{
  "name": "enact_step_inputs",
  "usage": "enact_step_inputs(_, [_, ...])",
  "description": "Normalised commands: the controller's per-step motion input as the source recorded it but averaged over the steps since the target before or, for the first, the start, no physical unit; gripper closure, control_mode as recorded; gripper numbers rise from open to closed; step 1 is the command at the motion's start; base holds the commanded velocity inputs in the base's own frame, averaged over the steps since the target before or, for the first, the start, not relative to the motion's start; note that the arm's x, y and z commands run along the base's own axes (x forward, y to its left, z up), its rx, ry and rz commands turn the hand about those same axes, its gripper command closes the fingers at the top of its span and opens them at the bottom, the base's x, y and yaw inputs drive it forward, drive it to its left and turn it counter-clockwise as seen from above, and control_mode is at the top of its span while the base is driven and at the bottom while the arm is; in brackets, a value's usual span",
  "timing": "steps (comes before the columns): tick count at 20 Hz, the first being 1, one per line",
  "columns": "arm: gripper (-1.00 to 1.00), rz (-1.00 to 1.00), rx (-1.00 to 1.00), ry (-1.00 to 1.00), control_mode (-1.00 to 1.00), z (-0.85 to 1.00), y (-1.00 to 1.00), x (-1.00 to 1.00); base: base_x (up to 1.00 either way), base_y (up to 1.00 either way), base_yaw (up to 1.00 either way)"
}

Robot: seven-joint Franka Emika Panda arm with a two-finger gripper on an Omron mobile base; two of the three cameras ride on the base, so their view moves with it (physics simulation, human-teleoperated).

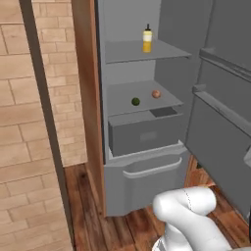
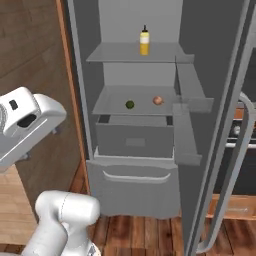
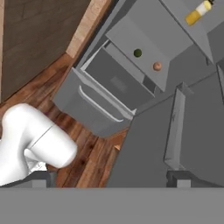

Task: Place the mustard and mustard from the counter to the top shelf of the fridge. If the existing items in the fridge are on the top shelf, move them to other shelves.

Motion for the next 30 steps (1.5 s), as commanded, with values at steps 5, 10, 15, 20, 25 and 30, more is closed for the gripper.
enact_step_inputs(5, [-1.00,0.00,0.00,0.00,1.00,0.00,0.00,0.00,-0.97,0.25,-0.59])
enact_step_inputs(10, [-1.00,0.00,0.00,0.00,1.00,0.00,0.00,0.00,-0.27,0.08,-0.95])
enact_step_inputs(15, [-1.00,0.00,0.00,0.00,1.00,0.00,0.00,0.00,0.00,0.00,-0.98])
enact_step_inputs(20, [-1.00,0.00,0.00,0.00,1.00,0.00,0.00,0.00,0.09,-0.03,-0.82])
enact_step_inputs(25, [-1.00,0.00,0.00,0.00,1.00,0.00,0.00,0.00,0.86,-0.01,-0.47])
enact_step_inputs(30, [-1.00,0.00,0.00,0.00,1.00,0.00,0.00,0.00,0.95,-0.21,-0.18])
